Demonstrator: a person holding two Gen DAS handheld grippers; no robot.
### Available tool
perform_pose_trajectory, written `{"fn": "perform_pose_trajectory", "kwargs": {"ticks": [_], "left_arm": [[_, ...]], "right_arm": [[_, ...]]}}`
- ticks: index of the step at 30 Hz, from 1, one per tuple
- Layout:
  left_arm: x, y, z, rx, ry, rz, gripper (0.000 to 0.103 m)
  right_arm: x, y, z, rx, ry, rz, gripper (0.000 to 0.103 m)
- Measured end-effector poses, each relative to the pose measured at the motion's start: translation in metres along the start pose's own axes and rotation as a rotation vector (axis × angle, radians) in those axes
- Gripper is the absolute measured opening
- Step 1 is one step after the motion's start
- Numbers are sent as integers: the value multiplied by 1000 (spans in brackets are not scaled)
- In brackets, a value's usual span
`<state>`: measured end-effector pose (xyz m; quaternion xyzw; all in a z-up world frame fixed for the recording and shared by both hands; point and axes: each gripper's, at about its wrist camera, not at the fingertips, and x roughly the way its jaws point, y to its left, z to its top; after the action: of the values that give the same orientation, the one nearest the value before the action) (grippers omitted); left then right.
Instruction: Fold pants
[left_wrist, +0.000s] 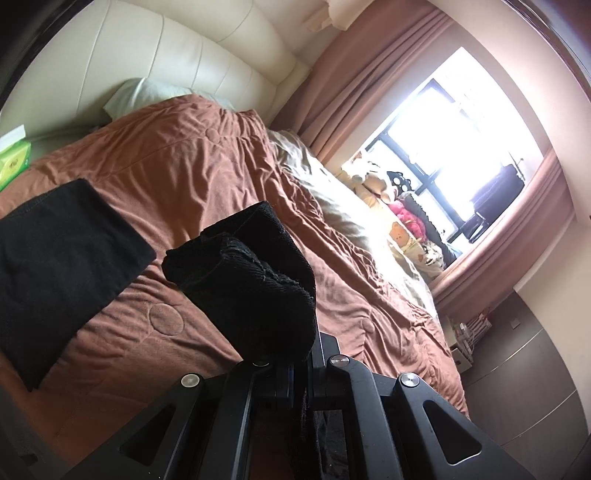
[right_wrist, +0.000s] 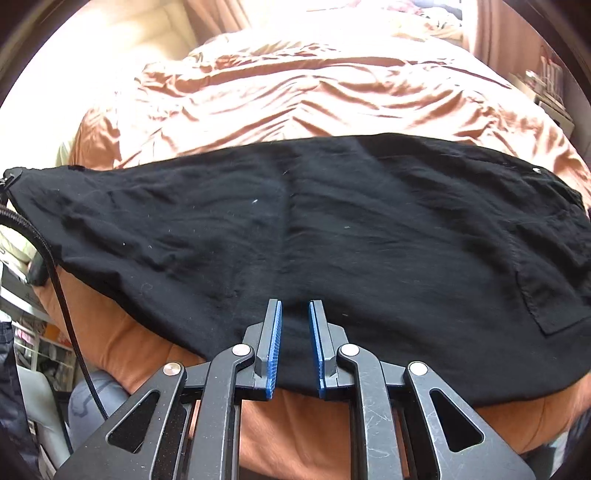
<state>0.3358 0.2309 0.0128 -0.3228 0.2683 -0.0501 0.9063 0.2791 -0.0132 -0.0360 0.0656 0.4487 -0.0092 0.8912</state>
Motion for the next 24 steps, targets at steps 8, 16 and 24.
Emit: {"fn": "perform_pose_trajectory", "kwargs": {"ticks": [8, 16, 24], "left_arm": [[-18, -101, 18, 136, -29, -76, 4], [-15, -192, 9, 262, -26, -115, 4], [-1, -277, -11, 368, -21, -144, 4]], "right_arm": [[-72, -44, -28, 94, -105, -7, 63], [-124, -83, -54, 120, -206, 14, 77], [-155, -127, -83, 175, -248, 53, 87]]}}
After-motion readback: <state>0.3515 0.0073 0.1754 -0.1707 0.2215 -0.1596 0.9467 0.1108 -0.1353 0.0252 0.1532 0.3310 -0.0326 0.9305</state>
